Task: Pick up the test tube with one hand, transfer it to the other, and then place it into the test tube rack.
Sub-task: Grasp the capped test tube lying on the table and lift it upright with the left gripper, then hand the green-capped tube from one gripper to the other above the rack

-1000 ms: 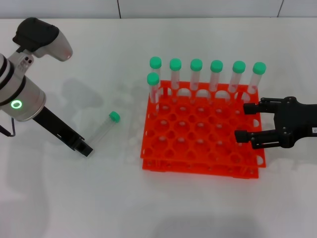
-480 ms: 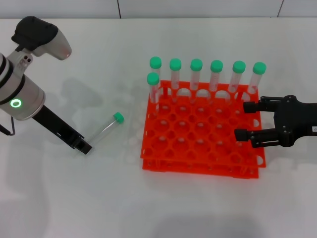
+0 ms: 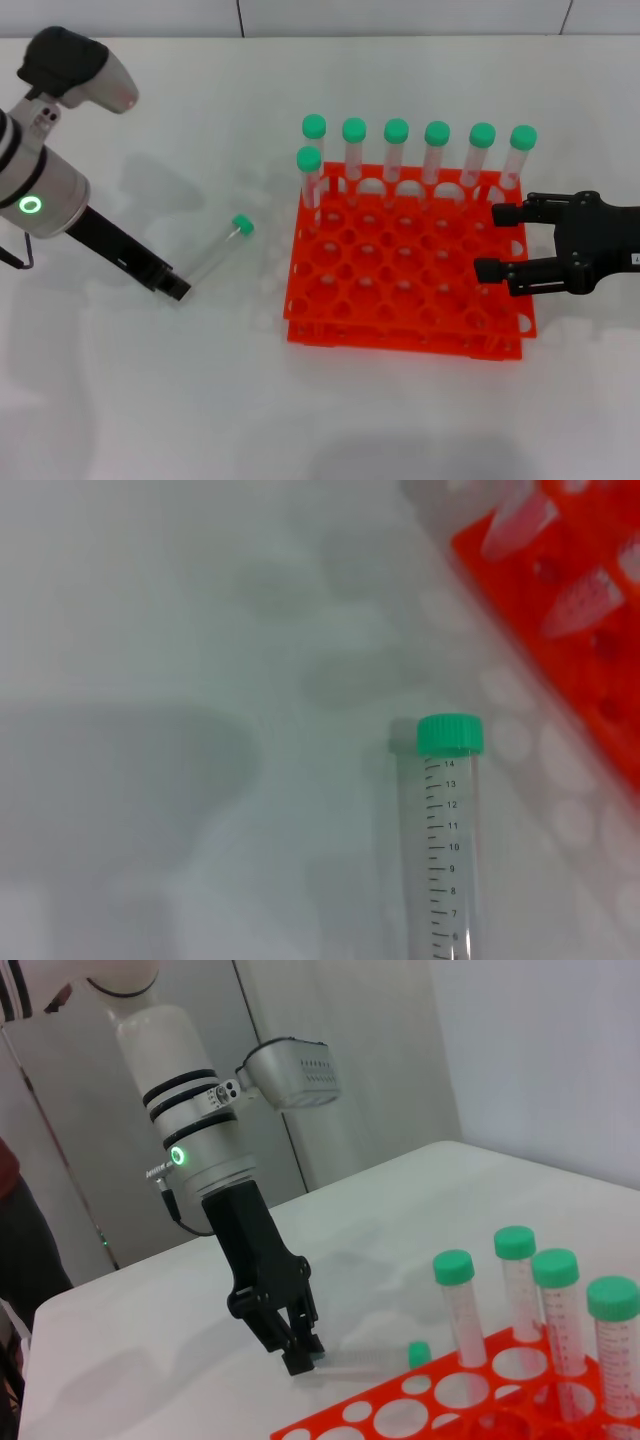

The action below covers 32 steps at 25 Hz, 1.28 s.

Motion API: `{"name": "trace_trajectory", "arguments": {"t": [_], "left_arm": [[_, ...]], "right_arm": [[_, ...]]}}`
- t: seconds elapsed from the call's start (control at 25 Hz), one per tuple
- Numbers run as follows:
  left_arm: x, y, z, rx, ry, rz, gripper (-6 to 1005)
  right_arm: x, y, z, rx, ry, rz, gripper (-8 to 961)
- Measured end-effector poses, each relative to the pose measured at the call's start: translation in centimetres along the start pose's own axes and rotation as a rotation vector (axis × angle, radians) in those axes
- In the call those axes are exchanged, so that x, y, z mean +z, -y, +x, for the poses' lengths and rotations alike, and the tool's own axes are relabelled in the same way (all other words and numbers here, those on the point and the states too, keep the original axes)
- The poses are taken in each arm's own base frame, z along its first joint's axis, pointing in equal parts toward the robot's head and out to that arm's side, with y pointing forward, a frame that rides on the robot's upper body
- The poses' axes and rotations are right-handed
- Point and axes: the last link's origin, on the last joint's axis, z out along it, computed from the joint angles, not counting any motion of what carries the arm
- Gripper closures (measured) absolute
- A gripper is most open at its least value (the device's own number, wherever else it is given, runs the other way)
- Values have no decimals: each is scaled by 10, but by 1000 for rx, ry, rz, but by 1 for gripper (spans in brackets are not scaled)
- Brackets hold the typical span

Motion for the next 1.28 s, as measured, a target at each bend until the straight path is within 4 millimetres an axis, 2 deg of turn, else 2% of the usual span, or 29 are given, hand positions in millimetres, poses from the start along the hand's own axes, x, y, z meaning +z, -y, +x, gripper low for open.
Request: {"name": "trace_trajectory", "arguments": {"t": [0.28, 0.72, 0.96, 1.28], "left_arm": [[-22, 13, -10, -48, -204, -7, 808], [-58, 14, -13, -16, -581, -48, 809], [-67, 6, 3, 68, -774, -74, 810], [-67, -14, 26, 226, -1012, -146, 811]], "right_arm": [[0, 1, 0, 0, 3, 3, 110], [0, 1, -2, -1, 14, 8, 110], [-1, 1, -3, -2, 18, 6, 109], [-1, 0, -3, -4, 19, 2, 109]]}}
